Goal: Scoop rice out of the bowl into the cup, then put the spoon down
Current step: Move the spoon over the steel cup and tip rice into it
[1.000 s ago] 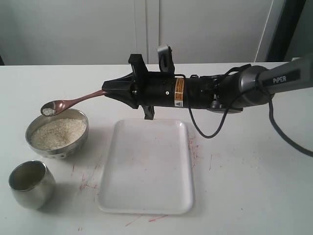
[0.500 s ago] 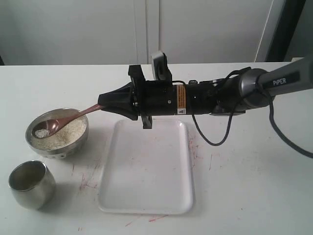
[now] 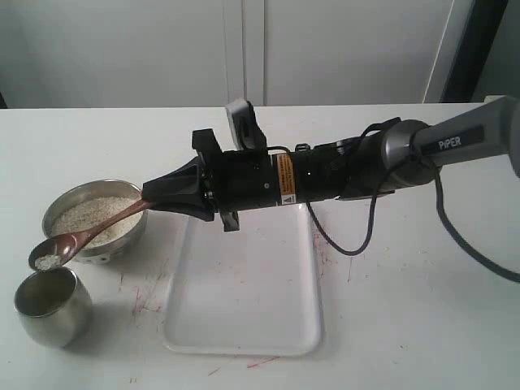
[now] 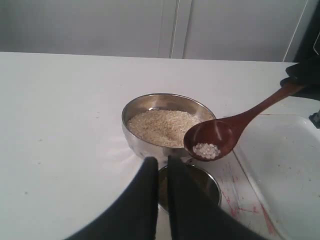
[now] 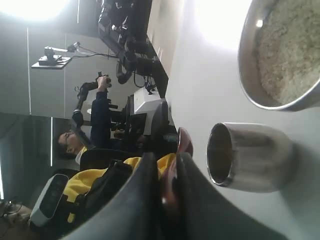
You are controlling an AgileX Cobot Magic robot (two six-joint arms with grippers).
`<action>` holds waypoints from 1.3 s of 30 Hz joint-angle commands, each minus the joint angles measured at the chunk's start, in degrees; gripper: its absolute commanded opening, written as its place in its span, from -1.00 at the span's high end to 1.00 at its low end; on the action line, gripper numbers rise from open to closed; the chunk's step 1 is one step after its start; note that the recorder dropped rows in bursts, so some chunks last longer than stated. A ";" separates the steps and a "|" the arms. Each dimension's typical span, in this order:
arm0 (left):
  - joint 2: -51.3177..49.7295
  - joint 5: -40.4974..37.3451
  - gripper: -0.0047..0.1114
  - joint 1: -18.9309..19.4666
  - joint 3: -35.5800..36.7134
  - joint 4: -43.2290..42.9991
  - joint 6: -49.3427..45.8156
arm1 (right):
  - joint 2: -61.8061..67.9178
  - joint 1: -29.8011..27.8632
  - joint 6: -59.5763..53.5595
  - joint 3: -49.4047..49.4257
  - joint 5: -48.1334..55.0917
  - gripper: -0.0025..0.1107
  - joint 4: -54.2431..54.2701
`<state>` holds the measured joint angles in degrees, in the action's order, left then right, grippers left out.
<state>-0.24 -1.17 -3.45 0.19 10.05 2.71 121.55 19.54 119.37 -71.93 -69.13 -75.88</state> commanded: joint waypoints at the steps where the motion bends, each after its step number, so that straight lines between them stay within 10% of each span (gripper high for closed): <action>1: 0.24 -0.18 0.67 0.04 -0.19 0.52 0.11 | -0.16 0.75 -2.11 0.04 -0.47 0.96 0.00; 39: 0.24 -0.18 0.67 0.04 -0.19 0.52 0.11 | -0.16 1.13 -29.26 0.04 -0.83 0.96 1.94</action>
<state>-0.24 -1.17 -3.45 0.19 10.05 2.71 121.55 20.60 92.89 -71.93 -69.13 -74.31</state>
